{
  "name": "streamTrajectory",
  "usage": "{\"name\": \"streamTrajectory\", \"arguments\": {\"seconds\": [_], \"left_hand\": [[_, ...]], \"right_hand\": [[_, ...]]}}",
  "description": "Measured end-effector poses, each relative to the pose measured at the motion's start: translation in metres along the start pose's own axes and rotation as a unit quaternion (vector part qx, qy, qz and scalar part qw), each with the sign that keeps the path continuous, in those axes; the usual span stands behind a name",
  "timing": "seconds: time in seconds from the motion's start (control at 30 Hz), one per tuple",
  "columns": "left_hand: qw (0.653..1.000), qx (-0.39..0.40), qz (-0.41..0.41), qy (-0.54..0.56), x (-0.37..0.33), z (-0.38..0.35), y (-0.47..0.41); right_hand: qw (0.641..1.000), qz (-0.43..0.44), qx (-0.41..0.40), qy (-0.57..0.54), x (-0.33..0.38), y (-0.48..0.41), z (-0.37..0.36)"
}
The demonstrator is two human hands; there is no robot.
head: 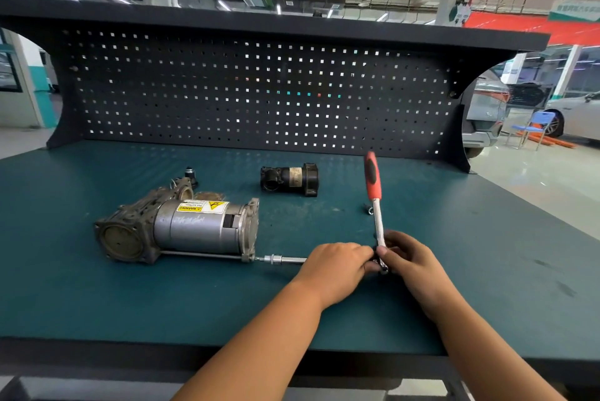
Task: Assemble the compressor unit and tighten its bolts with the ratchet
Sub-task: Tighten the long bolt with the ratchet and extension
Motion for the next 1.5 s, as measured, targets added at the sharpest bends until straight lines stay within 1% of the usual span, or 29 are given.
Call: {"name": "streamTrajectory", "arguments": {"seconds": [0.07, 0.13, 0.27, 0.3, 0.4, 0.47, 0.57, 0.67, 0.73, 0.8, 0.9, 0.97, 1.03, 1.1, 1.2, 1.27, 1.33, 1.4, 1.5], "left_hand": [[1.0, 0.001, 0.009, 0.002, 0.001, -0.001, -0.002], [1.0, 0.004, 0.017, -0.004, 0.004, -0.002, -0.003], [1.0, 0.011, 0.021, -0.001, 0.006, -0.004, -0.004], [1.0, 0.014, 0.017, 0.004, 0.006, -0.004, -0.002], [1.0, 0.026, 0.0, 0.003, 0.003, -0.004, 0.002], [1.0, 0.026, 0.002, 0.015, 0.002, -0.003, 0.002], [1.0, 0.026, 0.003, 0.017, 0.0, -0.001, 0.001], [1.0, 0.022, 0.012, 0.018, 0.001, -0.002, -0.001], [0.999, 0.009, 0.026, 0.021, 0.006, -0.001, -0.003], [0.999, 0.009, 0.031, 0.03, 0.008, -0.002, -0.004], [0.999, 0.03, 0.025, 0.031, 0.006, -0.005, -0.002], [0.999, 0.028, 0.025, 0.02, 0.006, -0.005, -0.002], [1.0, 0.012, 0.024, 0.016, 0.005, -0.002, -0.002], [1.0, 0.002, 0.018, 0.016, 0.005, -0.001, -0.001], [1.0, 0.014, 0.016, 0.01, 0.004, -0.003, -0.001], [0.999, 0.003, 0.027, 0.021, 0.007, -0.002, -0.003], [0.999, -0.004, 0.037, 0.028, 0.008, -0.001, -0.004], [0.999, 0.002, 0.035, 0.033, 0.009, -0.002, -0.004], [0.999, 0.004, 0.018, 0.042, 0.007, -0.001, 0.0]], "right_hand": [[0.998, 0.032, 0.021, -0.043, 0.002, 0.003, -0.001], [0.998, 0.051, 0.022, -0.033, 0.003, 0.007, -0.003], [1.0, 0.023, -0.005, -0.017, 0.0, 0.008, -0.004], [1.0, 0.021, -0.014, 0.003, 0.0, 0.007, -0.004], [0.993, 0.005, -0.031, 0.117, 0.002, 0.003, -0.005], [0.989, -0.013, -0.03, 0.142, 0.001, 0.002, -0.005], [0.995, -0.006, -0.019, 0.1, 0.001, 0.003, -0.003], [0.999, 0.042, 0.014, 0.03, 0.006, 0.01, -0.005], [0.997, 0.06, 0.01, 0.052, 0.006, 0.011, -0.005], [0.996, 0.051, -0.007, 0.067, 0.003, 0.01, -0.004], [0.997, 0.033, -0.04, 0.064, 0.002, 0.004, -0.004], [0.991, 0.015, -0.065, 0.113, 0.003, -0.002, -0.006], [0.983, -0.028, -0.067, 0.171, -0.003, -0.007, -0.007], [0.987, -0.044, -0.048, 0.15, -0.006, -0.007, -0.008], [0.998, 0.012, -0.024, 0.055, 0.001, -0.001, -0.006], [0.999, 0.047, -0.007, 0.011, 0.003, 0.003, -0.005], [0.998, 0.054, 0.0, 0.009, 0.002, 0.005, -0.006], [0.999, 0.04, -0.009, 0.021, 0.001, 0.005, -0.008], [0.996, 0.01, -0.034, 0.087, 0.001, 0.001, -0.008]]}}
Point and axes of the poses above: each hand's wrist, its own y-axis away from the middle knuckle, its own z-axis out of the back of the hand, x = y × z, the point moved 5 cm from there along -y, towards the middle knuckle
